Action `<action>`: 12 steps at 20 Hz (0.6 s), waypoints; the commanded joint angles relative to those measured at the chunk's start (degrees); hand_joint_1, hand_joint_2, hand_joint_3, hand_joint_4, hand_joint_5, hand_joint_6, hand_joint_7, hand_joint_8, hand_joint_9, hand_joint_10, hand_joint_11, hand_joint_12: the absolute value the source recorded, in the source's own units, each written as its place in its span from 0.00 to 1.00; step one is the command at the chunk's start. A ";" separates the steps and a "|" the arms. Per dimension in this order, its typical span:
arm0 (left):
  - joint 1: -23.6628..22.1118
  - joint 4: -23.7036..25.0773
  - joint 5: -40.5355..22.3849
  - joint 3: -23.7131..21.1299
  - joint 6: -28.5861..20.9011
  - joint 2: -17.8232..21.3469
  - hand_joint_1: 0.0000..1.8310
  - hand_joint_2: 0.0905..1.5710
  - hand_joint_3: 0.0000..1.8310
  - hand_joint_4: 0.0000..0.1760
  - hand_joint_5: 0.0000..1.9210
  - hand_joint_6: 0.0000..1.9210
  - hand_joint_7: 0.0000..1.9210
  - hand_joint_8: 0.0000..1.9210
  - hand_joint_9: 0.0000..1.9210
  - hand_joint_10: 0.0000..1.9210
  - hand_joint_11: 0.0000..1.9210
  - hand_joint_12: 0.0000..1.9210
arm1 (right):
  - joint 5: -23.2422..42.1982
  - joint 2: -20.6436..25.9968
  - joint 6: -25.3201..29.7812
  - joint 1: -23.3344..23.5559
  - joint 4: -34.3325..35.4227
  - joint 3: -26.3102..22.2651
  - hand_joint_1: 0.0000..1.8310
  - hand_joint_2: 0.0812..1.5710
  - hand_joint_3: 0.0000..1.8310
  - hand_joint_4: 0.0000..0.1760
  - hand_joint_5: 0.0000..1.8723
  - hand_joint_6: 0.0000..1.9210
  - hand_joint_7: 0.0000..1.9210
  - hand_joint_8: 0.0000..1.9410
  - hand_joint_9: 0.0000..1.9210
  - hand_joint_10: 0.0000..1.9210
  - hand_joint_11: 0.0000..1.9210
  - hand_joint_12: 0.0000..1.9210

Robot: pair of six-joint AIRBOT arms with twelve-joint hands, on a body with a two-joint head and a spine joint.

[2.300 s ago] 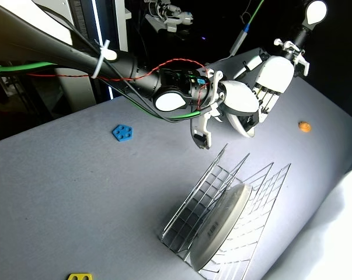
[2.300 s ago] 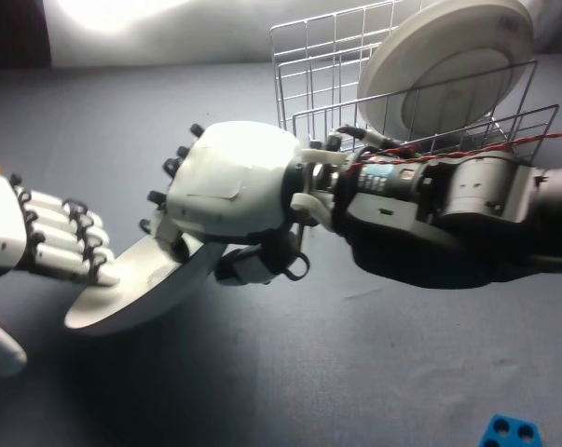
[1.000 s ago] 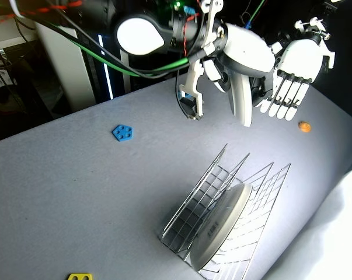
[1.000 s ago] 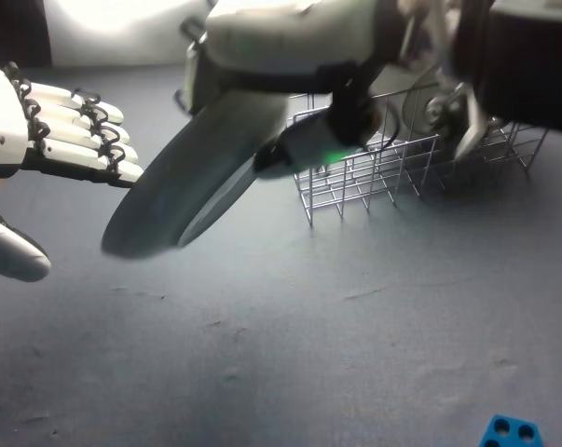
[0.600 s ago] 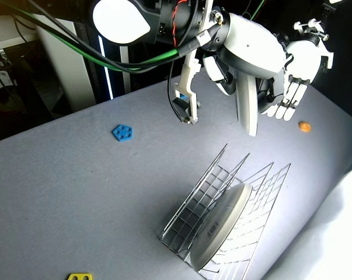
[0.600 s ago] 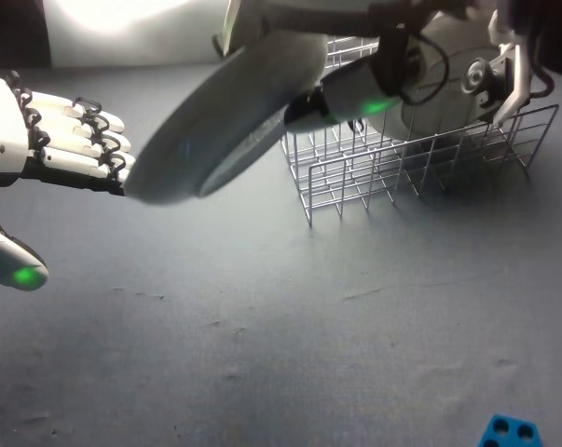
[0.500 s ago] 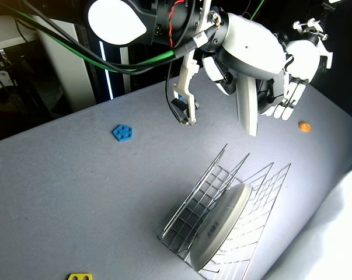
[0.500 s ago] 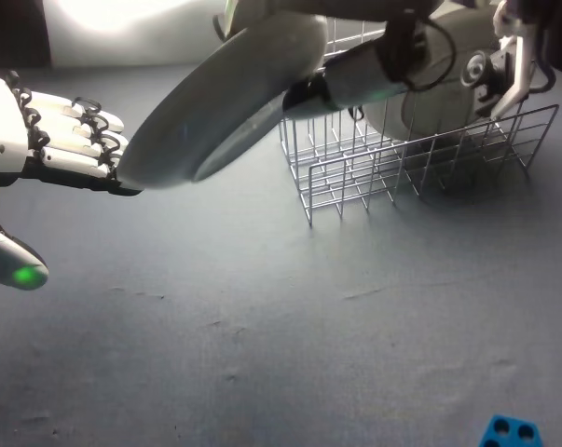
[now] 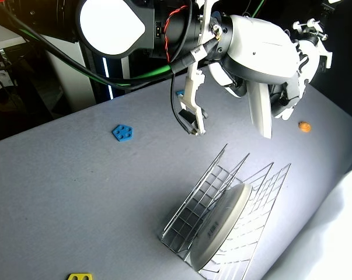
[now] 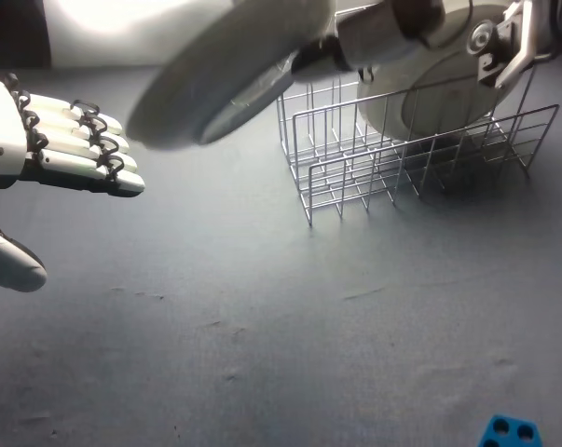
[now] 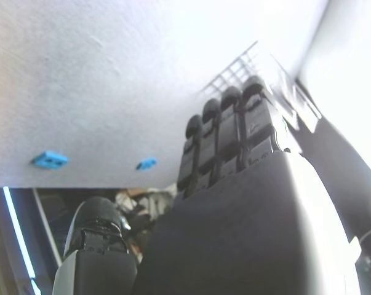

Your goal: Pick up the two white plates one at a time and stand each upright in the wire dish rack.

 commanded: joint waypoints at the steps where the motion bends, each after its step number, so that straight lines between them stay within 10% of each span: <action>1: -0.21 -3.90 -0.40 -0.04 -0.02 0.71 0.00 0.70 0.00 0.00 0.04 0.00 0.04 0.00 0.02 0.00 0.00 0.00 | 4.10 0.27 0.49 1.02 0.50 -0.01 0.67 0.68 0.00 0.14 0.55 0.50 0.53 0.45 0.61 0.00 0.40 0.47; 12: -0.03 -3.90 -0.40 -0.17 -0.02 0.72 0.00 0.70 0.00 0.00 0.04 0.00 0.04 0.00 0.02 0.00 0.00 0.00 | -2.26 0.47 12.59 1.34 0.90 0.06 0.66 0.69 0.00 0.12 0.54 0.52 0.51 0.48 0.61 0.00 0.37 0.49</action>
